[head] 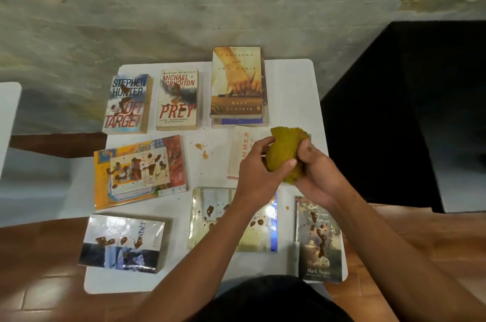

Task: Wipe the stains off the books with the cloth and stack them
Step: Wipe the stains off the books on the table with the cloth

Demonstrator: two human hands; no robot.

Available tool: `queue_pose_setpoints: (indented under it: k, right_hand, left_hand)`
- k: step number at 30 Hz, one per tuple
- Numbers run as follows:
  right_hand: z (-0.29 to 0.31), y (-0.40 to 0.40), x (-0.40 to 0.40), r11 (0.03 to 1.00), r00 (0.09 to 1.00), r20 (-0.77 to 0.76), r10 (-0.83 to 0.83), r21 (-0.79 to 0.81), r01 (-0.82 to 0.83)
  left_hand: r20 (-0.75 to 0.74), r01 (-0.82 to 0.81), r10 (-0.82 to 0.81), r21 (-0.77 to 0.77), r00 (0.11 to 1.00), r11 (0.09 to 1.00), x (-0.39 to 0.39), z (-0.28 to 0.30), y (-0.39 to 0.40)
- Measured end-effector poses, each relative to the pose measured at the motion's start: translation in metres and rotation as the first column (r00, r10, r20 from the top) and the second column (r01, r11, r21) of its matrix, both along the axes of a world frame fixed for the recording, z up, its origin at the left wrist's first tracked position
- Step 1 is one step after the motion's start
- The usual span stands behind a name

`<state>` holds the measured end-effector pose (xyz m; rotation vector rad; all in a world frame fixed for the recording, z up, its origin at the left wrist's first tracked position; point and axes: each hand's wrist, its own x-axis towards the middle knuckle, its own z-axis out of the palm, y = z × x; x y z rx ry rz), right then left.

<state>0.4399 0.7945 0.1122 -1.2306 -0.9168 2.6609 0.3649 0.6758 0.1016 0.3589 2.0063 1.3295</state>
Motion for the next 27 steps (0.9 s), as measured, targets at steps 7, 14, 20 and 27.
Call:
queue_pose_setpoints:
  k: [7,14,20,27]
  right_hand:
    - [-0.015,0.008,0.003,0.949,0.985,0.131,-0.116,0.308,0.071]
    - [-0.041,0.035,0.027,0.311,0.816,0.545,-0.192,0.822,-0.477]
    - [-0.065,0.034,0.011,0.133,0.752,0.647,-0.127,0.762,-0.633]
    - [-0.065,0.025,-0.021,0.083,0.694,0.698,-0.177,0.713,-0.696]
  left_hand:
    - [-0.081,0.038,-0.046,-0.099,0.996,0.994,0.006,-0.018,-0.002]
    - [-0.351,0.037,-0.252,-0.518,0.902,0.855,-0.026,-0.056,-0.042]
    - [-0.254,0.151,-0.370,-0.607,0.894,0.780,-0.043,-0.059,-0.040]
    - [-0.239,0.169,-0.374,-0.595,0.896,0.786,-0.056,-0.059,-0.044]
